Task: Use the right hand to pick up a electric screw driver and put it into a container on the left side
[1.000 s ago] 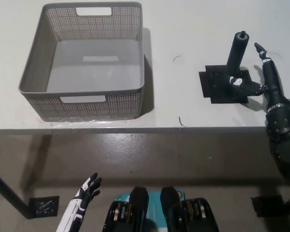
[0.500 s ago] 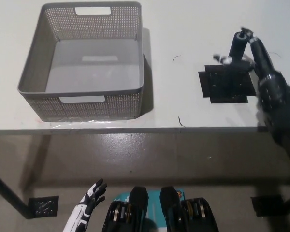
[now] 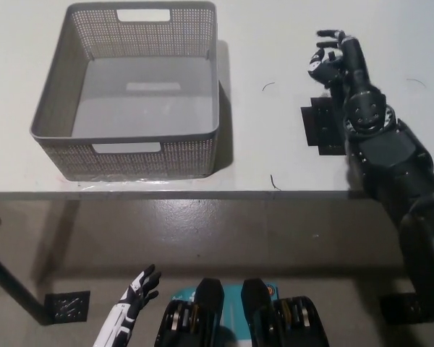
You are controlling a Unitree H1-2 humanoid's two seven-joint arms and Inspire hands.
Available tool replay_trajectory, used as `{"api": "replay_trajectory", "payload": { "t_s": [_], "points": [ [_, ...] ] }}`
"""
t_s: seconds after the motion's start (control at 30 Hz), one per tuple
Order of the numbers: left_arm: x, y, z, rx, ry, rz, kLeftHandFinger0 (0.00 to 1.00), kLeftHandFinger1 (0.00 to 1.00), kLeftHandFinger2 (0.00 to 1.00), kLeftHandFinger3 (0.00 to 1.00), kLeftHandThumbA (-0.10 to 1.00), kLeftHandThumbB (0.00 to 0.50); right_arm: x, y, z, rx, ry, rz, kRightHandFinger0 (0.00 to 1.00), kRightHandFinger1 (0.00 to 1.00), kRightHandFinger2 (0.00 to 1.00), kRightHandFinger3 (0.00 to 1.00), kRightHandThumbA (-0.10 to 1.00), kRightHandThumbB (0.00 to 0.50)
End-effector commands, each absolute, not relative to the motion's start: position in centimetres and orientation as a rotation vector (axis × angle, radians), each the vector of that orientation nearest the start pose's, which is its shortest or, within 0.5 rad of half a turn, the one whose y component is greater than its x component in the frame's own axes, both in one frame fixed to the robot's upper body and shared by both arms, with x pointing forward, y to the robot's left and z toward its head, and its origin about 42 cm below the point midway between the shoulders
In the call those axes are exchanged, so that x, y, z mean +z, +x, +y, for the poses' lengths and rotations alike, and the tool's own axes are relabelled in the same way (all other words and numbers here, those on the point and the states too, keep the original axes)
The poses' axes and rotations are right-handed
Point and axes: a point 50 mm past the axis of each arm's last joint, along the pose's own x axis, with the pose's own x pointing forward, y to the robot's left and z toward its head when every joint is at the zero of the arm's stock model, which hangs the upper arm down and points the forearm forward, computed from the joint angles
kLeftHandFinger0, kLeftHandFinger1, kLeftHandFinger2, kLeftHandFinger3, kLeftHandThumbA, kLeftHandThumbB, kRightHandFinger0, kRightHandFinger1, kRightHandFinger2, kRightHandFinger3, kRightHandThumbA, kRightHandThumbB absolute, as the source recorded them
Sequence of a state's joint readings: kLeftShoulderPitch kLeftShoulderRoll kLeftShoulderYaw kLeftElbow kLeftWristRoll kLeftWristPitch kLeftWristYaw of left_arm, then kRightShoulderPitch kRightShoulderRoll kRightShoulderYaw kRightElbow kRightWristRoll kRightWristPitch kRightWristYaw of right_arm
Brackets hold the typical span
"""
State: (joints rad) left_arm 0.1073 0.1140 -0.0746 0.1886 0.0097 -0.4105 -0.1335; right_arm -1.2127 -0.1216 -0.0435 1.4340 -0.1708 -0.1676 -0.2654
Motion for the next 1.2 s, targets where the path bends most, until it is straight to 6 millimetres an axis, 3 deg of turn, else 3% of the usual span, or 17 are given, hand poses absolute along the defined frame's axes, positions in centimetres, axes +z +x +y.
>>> {"api": "replay_trajectory", "payload": {
  "t_s": [0.0, 0.03, 0.1, 0.17, 0.27, 0.33, 0.37, 0.43, 0.6, 0.83, 0.87, 0.9, 0.93, 0.97, 1.03, 1.07, 1.17],
  "points": [
    [5.4, 23.7, 23.6, -0.196, 0.116, -0.166, 1.0, 1.0, 1.0, 1.0, 1.0, 0.251, 29.6, 59.0, -18.8, -0.19, -0.247, -0.039, 0.0, 0.28, 0.74, 0.78, -0.1, 0.123],
    [5.4, 23.7, 23.6, -0.193, 0.119, -0.167, 1.0, 1.0, 1.0, 1.0, 1.0, 0.246, 29.6, 58.9, -18.8, -0.198, -0.245, -0.04, 0.06, 0.38, 0.8, 0.79, -0.1, 0.133],
    [5.2, 23.6, 23.6, -0.192, 0.121, -0.164, 1.0, 1.0, 1.0, 1.0, 1.0, 0.239, 29.3, 58.9, -18.9, -0.208, -0.237, -0.032, 0.0, 0.17, 0.62, 0.75, -0.1, 0.129],
    [5.1, 23.4, 23.6, -0.193, 0.118, -0.159, 1.0, 1.0, 1.0, 1.0, 1.0, 0.24, 29.1, 58.8, -19.0, -0.22, -0.228, -0.029, 0.0, 0.16, 0.61, 0.71, -0.1, 0.136],
    [5.1, 23.2, 23.6, -0.188, 0.125, -0.156, 1.0, 1.0, 1.0, 1.0, 1.0, 0.239, 29.1, 58.7, -19.1, -0.235, -0.192, -0.045, 0.0, 0.01, 0.44, 0.62, -0.1, 0.132],
    [5.1, 23.3, 23.8, -0.184, 0.13, -0.159, 1.0, 1.0, 1.0, 1.0, 1.0, 0.237, 29.8, 58.8, -18.8, -0.237, -0.178, -0.076, 0.0, 0.0, 0.5, 0.59, -0.1, 0.124],
    [5.1, 23.3, 23.8, -0.183, 0.134, -0.162, 1.0, 1.0, 1.0, 1.0, 1.0, 0.234, 30.1, 58.9, -18.7, -0.238, -0.177, -0.087, 0.0, 0.07, 0.6, 0.65, -0.1, 0.125],
    [5.0, 23.3, 23.9, -0.179, 0.137, -0.164, 1.0, 1.0, 1.0, 1.0, 1.0, 0.231, 31.0, 59.1, -18.5, -0.24, -0.161, -0.098, 0.0, 0.16, 0.63, 0.72, -0.1, 0.13],
    [4.8, 23.0, 23.8, -0.176, 0.135, -0.155, 1.0, 1.0, 1.0, 1.0, 1.0, 0.243, 32.8, 59.2, -17.8, -0.255, -0.168, -0.193, 0.0, 0.17, 0.6, 0.67, -0.1, 0.139],
    [4.7, 22.9, 23.9, -0.177, 0.141, -0.154, 1.0, 1.0, 1.0, 1.0, 1.0, 0.228, 38.0, 59.4, -15.5, -0.261, -0.193, -0.339, 0.01, 0.21, 0.62, 0.65, -0.1, 0.158],
    [4.7, 22.8, 23.9, -0.177, 0.141, -0.15, 1.0, 1.0, 1.0, 1.0, 1.0, 0.237, 39.0, 59.4, -15.0, -0.248, -0.196, -0.366, 0.11, 0.22, 0.62, 0.65, -0.1, 0.138],
    [4.7, 22.8, 23.9, -0.176, 0.139, -0.148, 1.0, 1.0, 1.0, 1.0, 1.0, 0.245, 39.4, 59.4, -14.8, -0.235, -0.178, -0.377, 0.02, 0.19, 0.63, 0.67, -0.1, 0.112],
    [4.7, 22.8, 23.9, -0.176, 0.134, -0.146, 1.0, 1.0, 1.0, 1.0, 1.0, 0.246, 40.3, 59.4, -14.3, -0.21, -0.141, -0.401, 0.0, 0.2, 0.65, 0.69, -0.1, 0.123],
    [4.6, 22.8, 23.9, -0.176, 0.131, -0.145, 1.0, 1.0, 1.0, 1.0, 1.0, 0.246, 41.3, 59.2, -13.7, -0.2, -0.134, -0.431, 0.18, 0.43, 0.68, 0.68, -0.1, 0.156],
    [4.6, 22.6, 23.9, -0.174, 0.13, -0.142, 1.0, 1.0, 1.0, 1.0, 1.0, 0.244, 42.0, 59.1, -13.0, -0.192, -0.141, -0.461, 0.14, 0.26, 0.58, 0.67, -0.1, 0.157],
    [4.5, 22.4, 23.8, -0.171, 0.123, -0.135, 1.0, 1.0, 1.0, 1.0, 1.0, 0.238, 42.9, 58.8, -12.0, -0.17, -0.118, -0.485, 0.0, 0.04, 0.55, 0.67, -0.1, 0.144],
    [4.4, 22.2, 23.7, -0.165, 0.12, -0.129, 1.0, 1.0, 1.0, 1.0, 1.0, 0.238, 43.7, 58.4, -10.8, -0.15, -0.112, -0.511, 0.0, 0.09, 0.65, 0.69, -0.1, 0.133]
  ]
}}
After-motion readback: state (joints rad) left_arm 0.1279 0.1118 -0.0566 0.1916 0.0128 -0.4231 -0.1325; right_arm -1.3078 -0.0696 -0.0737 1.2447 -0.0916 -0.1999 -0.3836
